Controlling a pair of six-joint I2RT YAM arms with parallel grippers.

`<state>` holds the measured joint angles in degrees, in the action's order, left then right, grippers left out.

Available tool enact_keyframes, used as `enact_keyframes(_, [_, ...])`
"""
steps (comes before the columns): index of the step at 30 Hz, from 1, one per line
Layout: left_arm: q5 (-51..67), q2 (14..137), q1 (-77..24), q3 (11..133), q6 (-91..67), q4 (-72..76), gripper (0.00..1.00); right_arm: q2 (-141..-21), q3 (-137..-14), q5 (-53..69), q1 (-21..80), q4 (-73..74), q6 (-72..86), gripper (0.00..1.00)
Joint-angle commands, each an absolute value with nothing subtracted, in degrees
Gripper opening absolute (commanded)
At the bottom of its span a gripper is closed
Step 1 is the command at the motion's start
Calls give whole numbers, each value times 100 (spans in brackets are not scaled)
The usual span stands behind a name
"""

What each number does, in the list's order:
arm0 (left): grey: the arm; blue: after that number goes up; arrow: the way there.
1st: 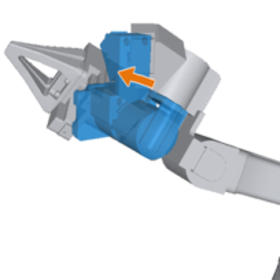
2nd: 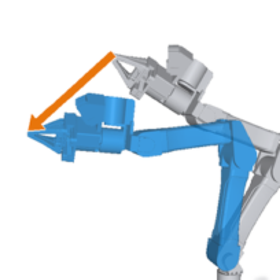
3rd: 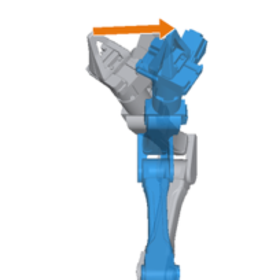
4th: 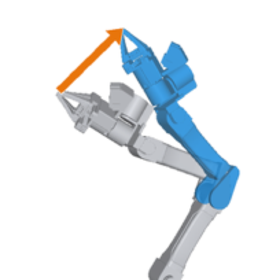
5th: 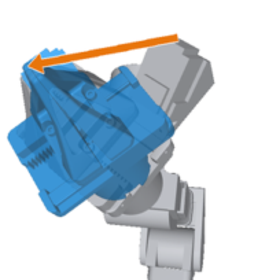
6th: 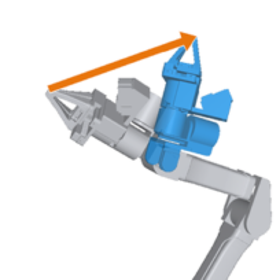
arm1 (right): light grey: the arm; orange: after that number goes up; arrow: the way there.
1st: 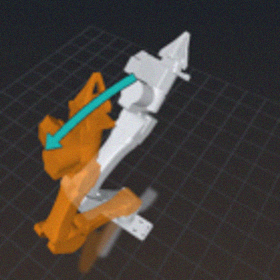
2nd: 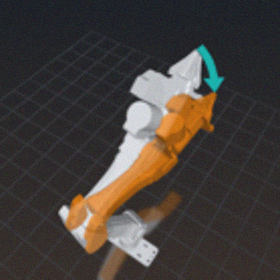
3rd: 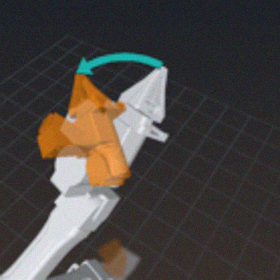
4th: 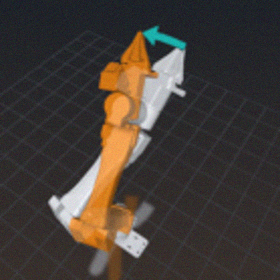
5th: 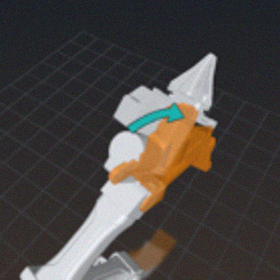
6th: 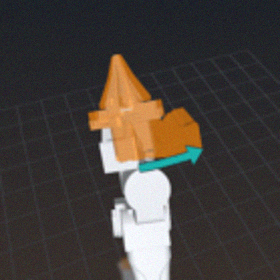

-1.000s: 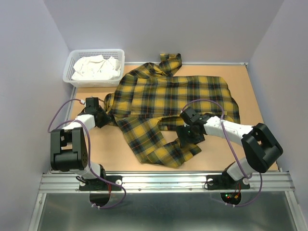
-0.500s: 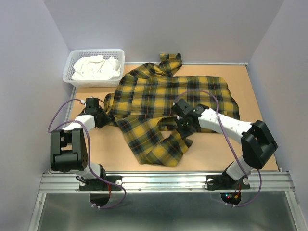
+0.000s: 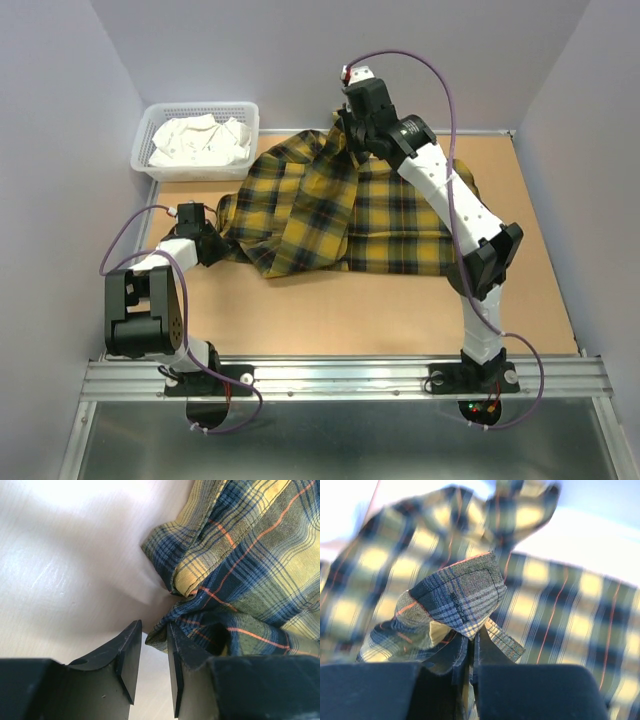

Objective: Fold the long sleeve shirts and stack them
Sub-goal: Fold the shirt

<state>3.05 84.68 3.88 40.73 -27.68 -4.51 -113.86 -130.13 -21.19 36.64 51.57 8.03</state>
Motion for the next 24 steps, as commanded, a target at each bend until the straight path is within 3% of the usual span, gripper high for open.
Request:
enact_keyframes(1, [413, 8420, 404, 3920, -2681, -668, 38, -11689, -13843, -2346, 3419, 4344, 54, 1])
enact_keyframes(9, [589, 8402, 387, 3850, -2725, -615, 36, -11926, -13395, -2549, 3261, 1805, -597, 1])
enact_keyframes(16, [721, 8332, 343, 3797, -2742, -615, 36, -12638, -13641, -2672, 3190, 836, -1124, 5])
enact_keyframes(19, [721, 8227, 343, 3744, -2742, -694, 36, -12902, -13737, -2619, 3199, 703, -1151, 21])
enact_keyframes(20, [721, 8140, 343, 3718, -2742, -720, 36, -12946, -13737, -2610, 3191, 686, -1134, 35])
enact_keyframes(23, [721, 7920, 352, 3674, -2733, -817, 36, -12955, -13641, -2672, 3190, 686, -1090, 64])
enact_keyframes(24, [721, 7867, 352, 3674, -2742, -852, 37, -12894, -13458, -2759, 3173, 677, -1072, 69])
